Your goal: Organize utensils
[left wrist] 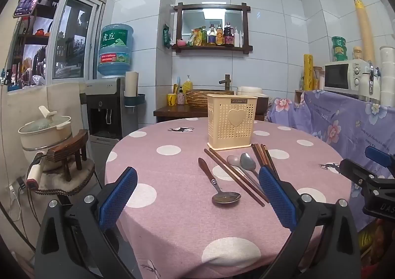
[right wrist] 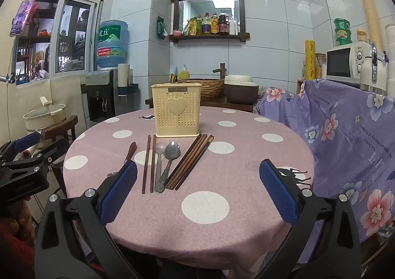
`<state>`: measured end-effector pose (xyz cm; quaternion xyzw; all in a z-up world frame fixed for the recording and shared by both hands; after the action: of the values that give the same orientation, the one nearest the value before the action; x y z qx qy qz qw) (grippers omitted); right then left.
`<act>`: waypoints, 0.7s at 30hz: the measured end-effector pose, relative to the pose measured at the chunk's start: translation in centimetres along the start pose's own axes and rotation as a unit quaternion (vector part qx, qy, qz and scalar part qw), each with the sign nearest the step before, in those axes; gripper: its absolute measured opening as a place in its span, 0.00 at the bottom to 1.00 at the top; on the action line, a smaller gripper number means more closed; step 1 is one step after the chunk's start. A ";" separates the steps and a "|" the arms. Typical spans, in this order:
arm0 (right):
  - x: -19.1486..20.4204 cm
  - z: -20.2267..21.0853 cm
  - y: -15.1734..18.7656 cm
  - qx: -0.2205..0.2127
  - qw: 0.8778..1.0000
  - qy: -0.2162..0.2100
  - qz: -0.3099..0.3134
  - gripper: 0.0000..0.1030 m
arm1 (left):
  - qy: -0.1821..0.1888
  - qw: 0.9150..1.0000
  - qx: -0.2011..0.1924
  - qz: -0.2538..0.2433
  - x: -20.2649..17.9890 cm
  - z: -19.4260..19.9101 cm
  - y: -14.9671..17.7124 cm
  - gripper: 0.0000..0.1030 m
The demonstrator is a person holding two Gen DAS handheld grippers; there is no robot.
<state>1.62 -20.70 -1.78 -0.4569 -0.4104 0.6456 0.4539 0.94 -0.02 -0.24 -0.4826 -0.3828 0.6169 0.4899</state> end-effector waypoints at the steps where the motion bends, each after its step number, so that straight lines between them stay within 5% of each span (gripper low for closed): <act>1: 0.0 0.1 0.0 -0.001 1.000 0.000 0.000 0.95 | 0.000 1.000 0.003 0.001 0.0 0.0 0.0 0.95; 21: 0.0 -0.2 0.0 0.005 1.000 -0.002 -0.001 0.95 | 0.000 1.000 0.001 0.001 0.0 -0.1 0.2 0.95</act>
<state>1.76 -20.65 -1.86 -0.4527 -0.4082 0.6485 0.4558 0.96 -0.04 -0.43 -0.4826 -0.3818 0.6178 0.4896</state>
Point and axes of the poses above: each gripper's, at about its wrist camera, not at the fingertips, and z roughly against the way its jaws point, x to its left, y to its underside, the point moved 1 cm from there along -z, roughly the way its jaws point, and after that the axes turned 13 degrees about z, right-handed, at the moved point
